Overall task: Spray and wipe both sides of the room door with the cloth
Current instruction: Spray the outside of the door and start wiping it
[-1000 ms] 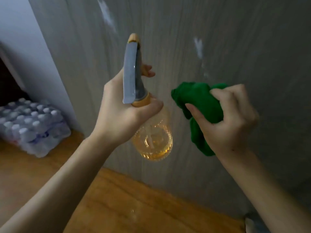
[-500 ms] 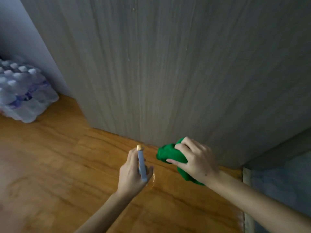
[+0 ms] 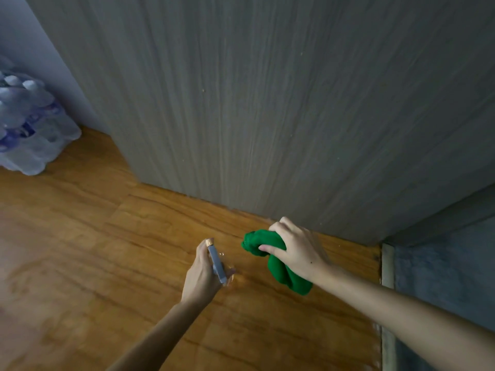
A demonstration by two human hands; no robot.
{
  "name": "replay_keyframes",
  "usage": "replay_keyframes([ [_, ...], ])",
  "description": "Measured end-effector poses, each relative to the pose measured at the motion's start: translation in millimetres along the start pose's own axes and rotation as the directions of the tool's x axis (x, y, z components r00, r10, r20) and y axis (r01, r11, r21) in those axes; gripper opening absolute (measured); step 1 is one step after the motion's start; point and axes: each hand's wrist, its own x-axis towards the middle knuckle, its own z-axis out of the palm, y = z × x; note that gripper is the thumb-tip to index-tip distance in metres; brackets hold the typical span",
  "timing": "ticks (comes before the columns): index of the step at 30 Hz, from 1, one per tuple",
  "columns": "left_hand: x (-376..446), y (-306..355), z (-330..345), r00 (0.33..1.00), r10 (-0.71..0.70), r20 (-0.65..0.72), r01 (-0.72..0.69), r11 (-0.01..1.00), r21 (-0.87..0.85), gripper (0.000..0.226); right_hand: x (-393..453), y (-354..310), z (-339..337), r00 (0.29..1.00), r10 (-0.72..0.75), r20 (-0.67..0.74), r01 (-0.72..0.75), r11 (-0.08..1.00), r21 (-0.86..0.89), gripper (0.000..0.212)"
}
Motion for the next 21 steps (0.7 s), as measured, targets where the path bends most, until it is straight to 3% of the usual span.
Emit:
replay_keyframes([
  [6, -5.5, -14.5, -21.2, 0.979, 0.154, 0.133, -0.175, 0.971, 0.162, 0.130, 14.6, -0.7, -19.0, 0.997, -0.043, -0.067, 0.045, 0.998, 0.036, 0.049],
  [11, -8.3, 15.0, -77.2, 0.959, 0.280, 0.054, -0.285, 0.940, 0.186, 0.121, 49.8, -14.8, -60.7, 0.967, -0.086, -0.238, 0.116, 0.987, 0.115, 0.043],
  [14, 12.8, 94.5, -120.8, 0.953, 0.298, -0.048, -0.290, 0.949, 0.123, 0.093, 72.3, -39.5, -107.3, 0.957, -0.054, -0.285, 0.121, 0.968, 0.221, 0.044],
  [17, 22.4, 208.9, -175.0, 0.951, 0.290, -0.106, -0.301, 0.947, -0.112, 0.062, 89.2, -74.3, -173.6, 0.935, 0.025, -0.353, 0.081, 0.955, 0.284, 0.046],
  [21, 1.6, 353.6, -252.7, 0.994, 0.110, -0.008, -0.100, 0.878, -0.468, 0.045, 104.4, -134.4, -286.0, 0.873, 0.180, -0.452, 0.014, 0.919, 0.393, 0.050],
])
